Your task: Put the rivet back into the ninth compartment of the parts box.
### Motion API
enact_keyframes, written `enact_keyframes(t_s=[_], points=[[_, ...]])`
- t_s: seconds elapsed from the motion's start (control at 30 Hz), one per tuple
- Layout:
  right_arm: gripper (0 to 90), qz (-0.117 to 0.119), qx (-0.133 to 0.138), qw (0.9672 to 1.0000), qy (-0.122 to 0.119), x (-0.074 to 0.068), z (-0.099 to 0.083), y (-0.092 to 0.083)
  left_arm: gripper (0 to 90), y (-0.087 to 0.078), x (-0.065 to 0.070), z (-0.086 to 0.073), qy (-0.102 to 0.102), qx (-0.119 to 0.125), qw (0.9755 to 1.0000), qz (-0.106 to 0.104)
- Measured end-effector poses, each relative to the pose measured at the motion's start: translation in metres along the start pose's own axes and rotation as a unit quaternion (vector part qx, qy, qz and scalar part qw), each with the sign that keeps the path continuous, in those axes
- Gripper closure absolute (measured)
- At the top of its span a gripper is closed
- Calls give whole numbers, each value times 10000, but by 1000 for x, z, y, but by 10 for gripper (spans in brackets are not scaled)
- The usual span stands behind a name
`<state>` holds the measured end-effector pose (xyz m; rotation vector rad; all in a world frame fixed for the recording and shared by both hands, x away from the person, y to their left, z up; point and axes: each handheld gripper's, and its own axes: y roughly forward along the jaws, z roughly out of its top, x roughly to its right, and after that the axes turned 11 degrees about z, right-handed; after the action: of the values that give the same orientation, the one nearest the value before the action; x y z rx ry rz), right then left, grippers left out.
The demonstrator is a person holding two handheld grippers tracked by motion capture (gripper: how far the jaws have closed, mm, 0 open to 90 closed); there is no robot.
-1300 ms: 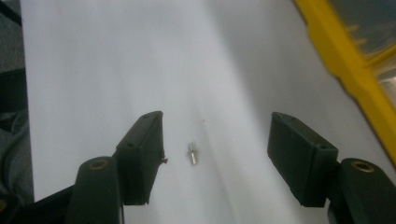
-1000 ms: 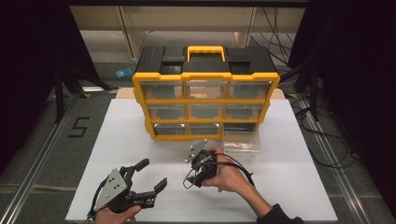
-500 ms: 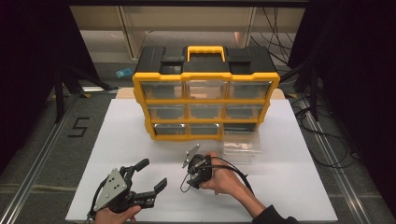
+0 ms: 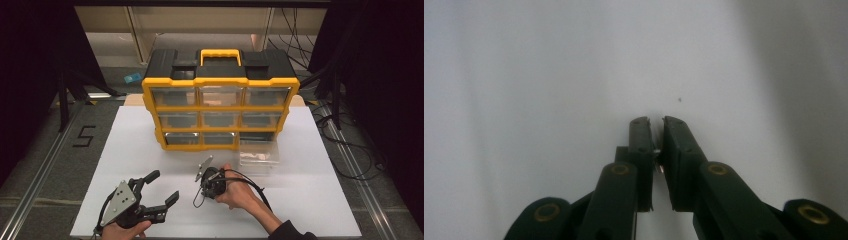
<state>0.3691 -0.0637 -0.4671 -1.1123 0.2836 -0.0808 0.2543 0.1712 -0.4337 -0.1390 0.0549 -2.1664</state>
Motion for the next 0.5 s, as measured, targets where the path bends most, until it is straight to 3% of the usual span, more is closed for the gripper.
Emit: enact_keyframes(t_s=[0.13,0.5], points=[[838,7,-51,10000,-16,-1,1,-2,160,0,0,0,2,6,10000,3],[838,-213,352,9991,-73,0,1,-26,160,0,0,0,-3,7,10000,6]])
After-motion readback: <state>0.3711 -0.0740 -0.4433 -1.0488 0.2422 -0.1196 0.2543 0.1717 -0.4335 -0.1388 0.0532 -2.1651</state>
